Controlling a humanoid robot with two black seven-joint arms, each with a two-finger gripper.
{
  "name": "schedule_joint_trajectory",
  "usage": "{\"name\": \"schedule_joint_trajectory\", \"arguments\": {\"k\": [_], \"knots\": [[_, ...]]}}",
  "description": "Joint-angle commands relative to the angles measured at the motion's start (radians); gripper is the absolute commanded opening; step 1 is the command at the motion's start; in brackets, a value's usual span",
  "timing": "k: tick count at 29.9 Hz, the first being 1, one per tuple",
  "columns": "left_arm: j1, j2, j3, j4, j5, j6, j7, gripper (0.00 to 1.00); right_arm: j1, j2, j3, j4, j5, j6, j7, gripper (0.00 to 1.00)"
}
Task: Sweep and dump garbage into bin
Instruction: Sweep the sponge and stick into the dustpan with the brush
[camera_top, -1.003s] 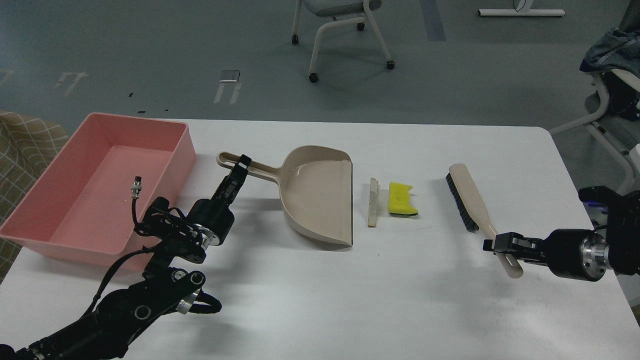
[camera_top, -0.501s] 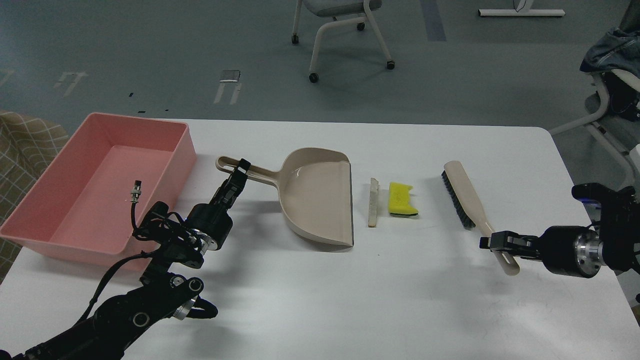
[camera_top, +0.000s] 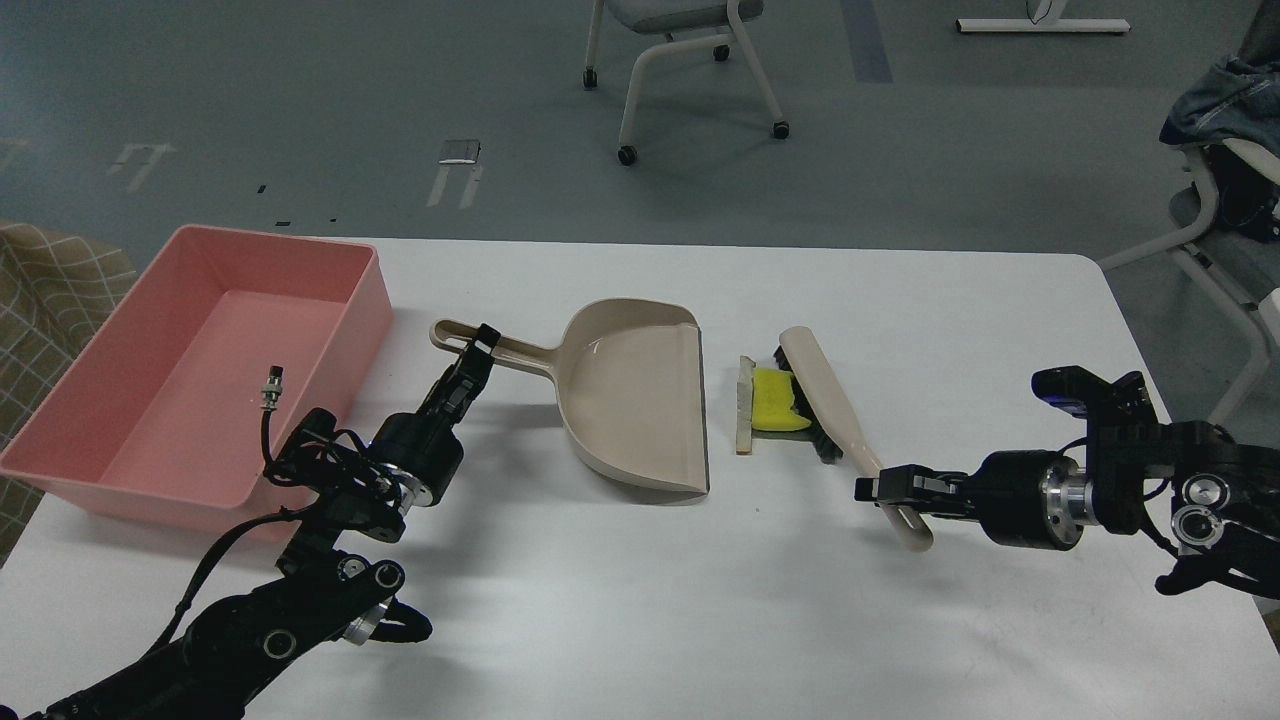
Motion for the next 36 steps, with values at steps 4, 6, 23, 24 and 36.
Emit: {"name": "schedule_joint_trajectory", "arguments": {"k": [4, 6, 23, 24, 36], "knots": [[0.0, 0.0, 0.0, 0.0, -0.002, 0.0, 0.0, 0.0, 0.028, 0.094, -0.002, -0.008, 0.027, 0.006, 0.035, 0.05], [0.0, 0.0, -0.001, 0.0, -0.002, 0.0, 0.0, 0.0, 0.036, 0.119, -0.002, -0.018, 0.061, 0.006, 0.036, 0.05], [0.001, 0.001, 0.0, 0.0, -0.002, 0.0, 0.0, 0.0, 0.079, 0.285, -0.002, -0.087, 0.129, 0.006, 0.085, 0.05], [0.001, 0.001, 0.0, 0.0, -0.002, 0.0, 0.001, 0.0, 0.085, 0.282, -0.004, -0.085, 0.129, 0.006, 0.085, 0.05], [0.001, -0.005, -0.001, 0.0, -0.002, 0.0, 0.001, 0.0, 0.111, 0.104, 0.025, 0.0, 0.245, 0.003, 0.092, 0.05]]}}
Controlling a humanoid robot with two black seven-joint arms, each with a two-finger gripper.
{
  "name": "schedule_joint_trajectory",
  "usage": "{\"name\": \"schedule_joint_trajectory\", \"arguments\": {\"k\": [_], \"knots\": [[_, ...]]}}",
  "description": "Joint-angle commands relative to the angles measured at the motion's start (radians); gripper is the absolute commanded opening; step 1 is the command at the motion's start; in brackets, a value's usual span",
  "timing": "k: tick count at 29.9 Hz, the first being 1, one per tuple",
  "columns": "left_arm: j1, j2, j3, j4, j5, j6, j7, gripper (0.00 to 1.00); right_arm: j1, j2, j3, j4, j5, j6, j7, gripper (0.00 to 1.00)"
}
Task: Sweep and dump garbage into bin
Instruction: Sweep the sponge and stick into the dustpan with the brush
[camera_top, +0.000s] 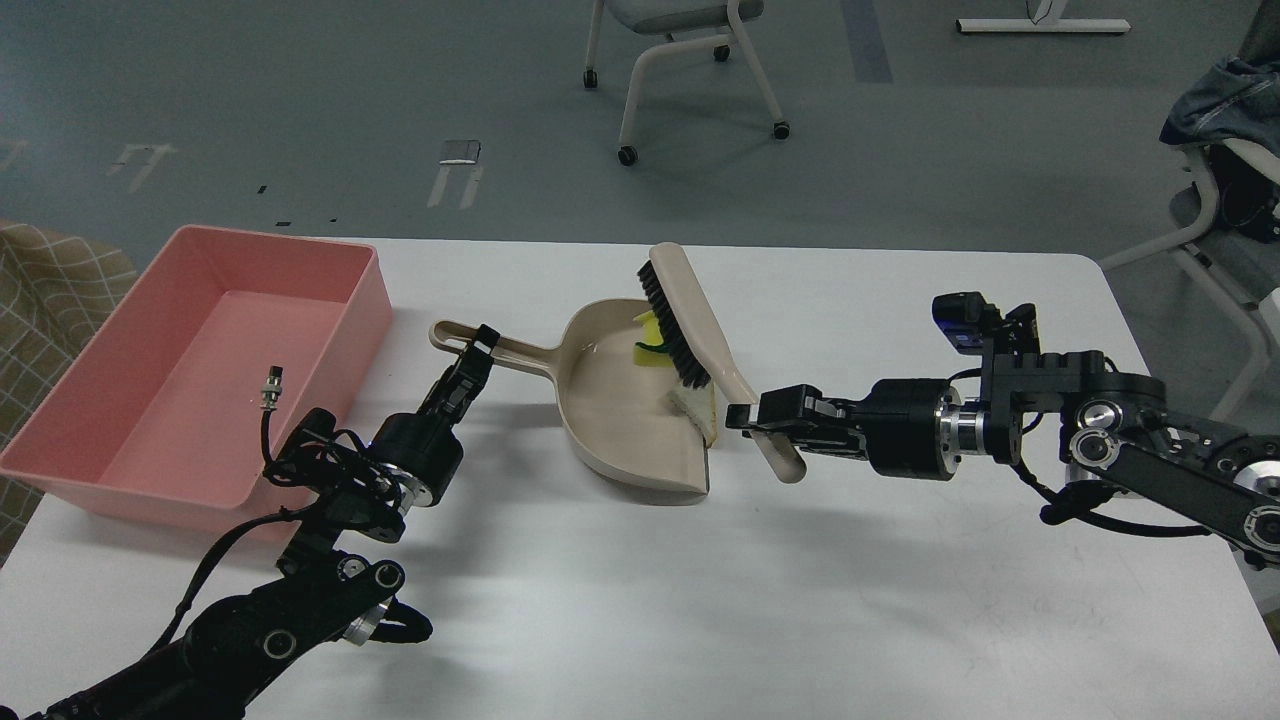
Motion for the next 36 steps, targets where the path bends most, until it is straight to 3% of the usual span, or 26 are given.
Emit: {"name": "schedule_joint_trajectory", "arguments": {"k": [1, 18, 28, 36], "knots": [[0.0, -0.007, 0.0, 0.0, 0.0, 0.0, -0.001, 0.0, -0.01, -0.055, 0.015, 0.05, 0.093, -0.002, 0.008, 0.05], [-0.002, -0.002, 0.0, -0.003, 0.0, 0.0, 0.0, 0.0, -0.005, 0.007, -0.054, 0.011, 0.049, 0.024, -0.004, 0.06], [-0.002, -0.01, 0.0, -0.003, 0.002, 0.0, 0.0, 0.0, -0.001, -0.14, -0.051, 0.029, 0.04, 0.023, -0.024, 0.06], [-0.003, -0.013, 0.0, -0.003, 0.002, 0.0, 0.0, 0.0, -0.038, -0.17, -0.059, 0.029, 0.006, 0.023, -0.035, 0.06]]}}
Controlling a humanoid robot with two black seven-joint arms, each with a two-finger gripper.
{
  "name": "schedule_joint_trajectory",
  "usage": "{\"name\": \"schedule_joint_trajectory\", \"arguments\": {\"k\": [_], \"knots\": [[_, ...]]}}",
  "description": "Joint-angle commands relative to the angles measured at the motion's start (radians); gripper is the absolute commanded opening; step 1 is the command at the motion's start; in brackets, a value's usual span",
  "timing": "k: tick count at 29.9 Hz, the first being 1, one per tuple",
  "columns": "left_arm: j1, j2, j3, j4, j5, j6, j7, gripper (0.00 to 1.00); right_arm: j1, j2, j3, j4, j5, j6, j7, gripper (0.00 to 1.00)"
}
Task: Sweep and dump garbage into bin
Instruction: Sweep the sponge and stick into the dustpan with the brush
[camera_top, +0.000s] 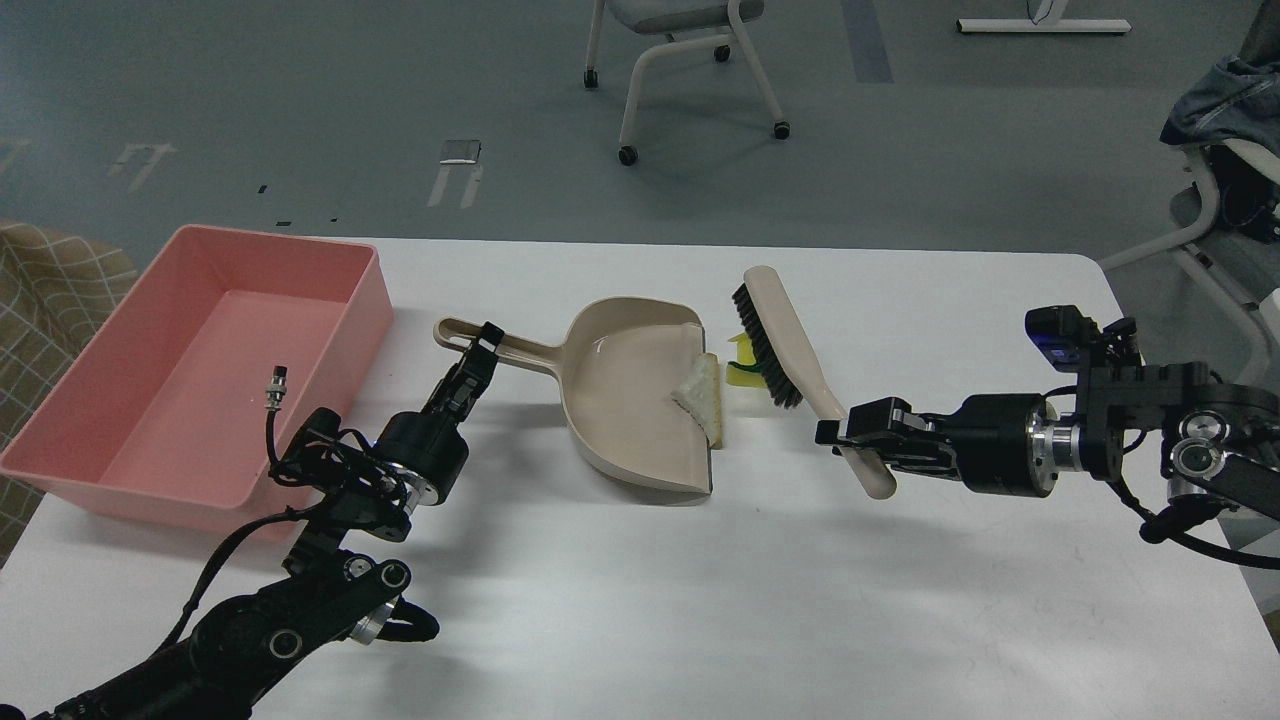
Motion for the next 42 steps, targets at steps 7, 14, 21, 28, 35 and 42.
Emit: {"name": "schedule_joint_trajectory", "arguments": {"k": [7, 14, 21, 28, 35, 42], "knots": [[0.0, 0.001, 0.0, 0.0, 0.0, 0.0, 0.0, 0.0, -0.058, 0.026, -0.002, -0.011, -0.043, 0.0, 0.0, 0.07], [0.0, 0.0, 0.0, 0.0, -0.001, 0.0, 0.0, 0.0, -0.063, 0.121, 0.0, -0.025, -0.036, 0.0, 0.019, 0.08], [0.002, 0.01, 0.0, 0.0, -0.001, 0.0, 0.0, 0.0, -0.05, 0.247, 0.001, -0.082, -0.032, 0.005, 0.05, 0.08], [0.002, 0.018, 0.0, 0.0, -0.004, 0.0, 0.0, 0.0, -0.026, 0.322, 0.006, -0.097, -0.012, 0.005, 0.072, 0.08], [0.006, 0.018, 0.0, -0.001, -0.003, 0.0, 0.0, 0.0, -0.001, 0.319, 0.043, -0.093, 0.033, -0.001, 0.082, 0.08], [0.008, 0.016, 0.0, -0.001, -0.003, 0.0, 0.0, 0.0, -0.012, 0.269, 0.1, -0.085, 0.075, 0.0, 0.084, 0.08]]}}
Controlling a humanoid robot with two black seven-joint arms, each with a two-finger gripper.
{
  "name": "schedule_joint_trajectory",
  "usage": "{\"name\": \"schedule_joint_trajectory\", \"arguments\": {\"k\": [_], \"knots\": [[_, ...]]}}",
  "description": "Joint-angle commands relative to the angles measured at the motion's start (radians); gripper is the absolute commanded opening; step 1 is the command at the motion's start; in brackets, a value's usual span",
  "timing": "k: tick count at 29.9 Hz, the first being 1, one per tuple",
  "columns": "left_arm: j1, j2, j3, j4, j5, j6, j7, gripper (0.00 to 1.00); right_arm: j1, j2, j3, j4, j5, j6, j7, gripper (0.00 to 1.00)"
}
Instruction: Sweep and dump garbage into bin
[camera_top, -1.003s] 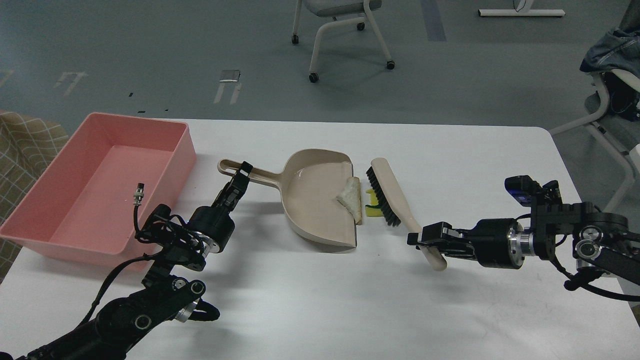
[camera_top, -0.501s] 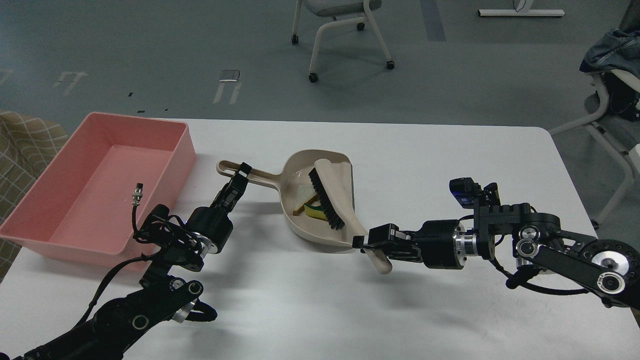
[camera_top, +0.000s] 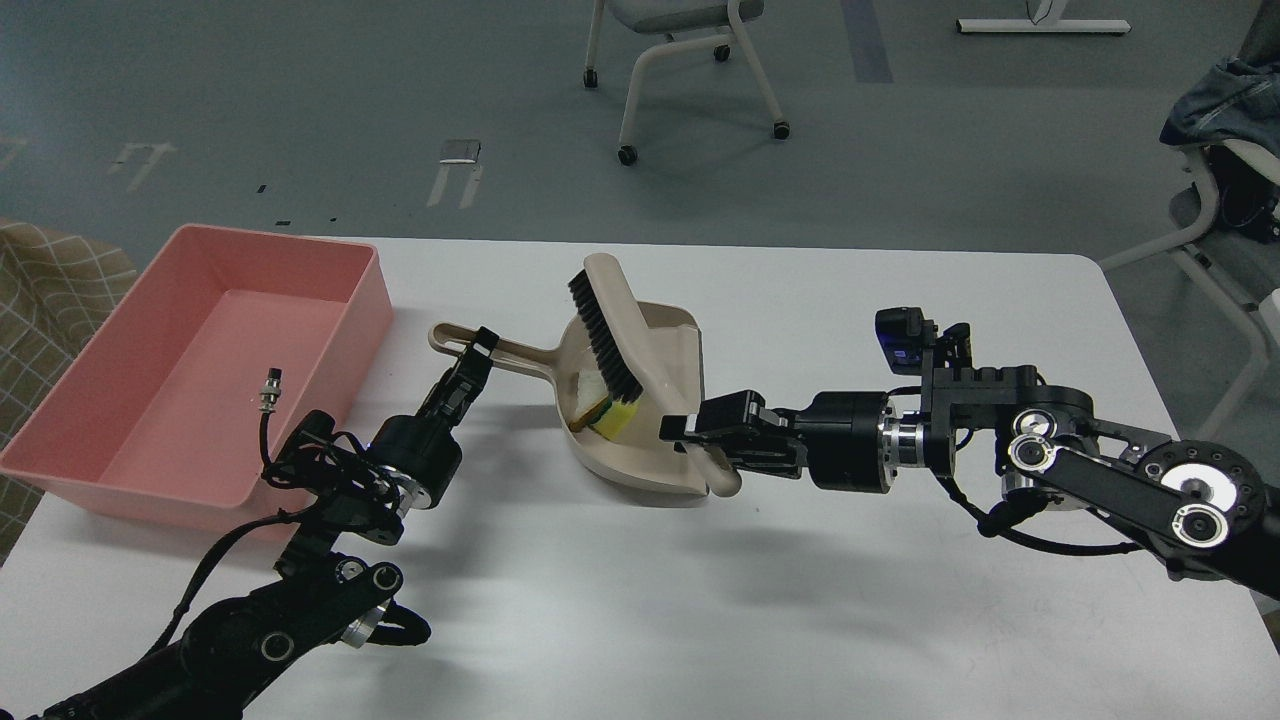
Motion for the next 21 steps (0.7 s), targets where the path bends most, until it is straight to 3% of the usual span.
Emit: {"name": "schedule_joint_trajectory", "arguments": {"k": [1, 11, 21], "knots": [[0.0, -0.001, 0.0, 0.0, 0.0, 0.0, 0.0, 0.0, -0.02, -0.014, 0.01, 0.004, 0.032, -0.002, 0.0, 0.08], [0.0, -0.003, -0.003, 0.0, -0.009, 0.0, 0.0, 0.0, -0.009, -0.083, 0.063, 0.016, 0.035, -0.005, -0.003, 0.08], [0.003, -0.023, -0.02, -0.011, -0.154, -0.006, -0.005, 0.0, -0.015, -0.342, 0.091, 0.053, 0.035, 0.0, -0.015, 0.09]]}}
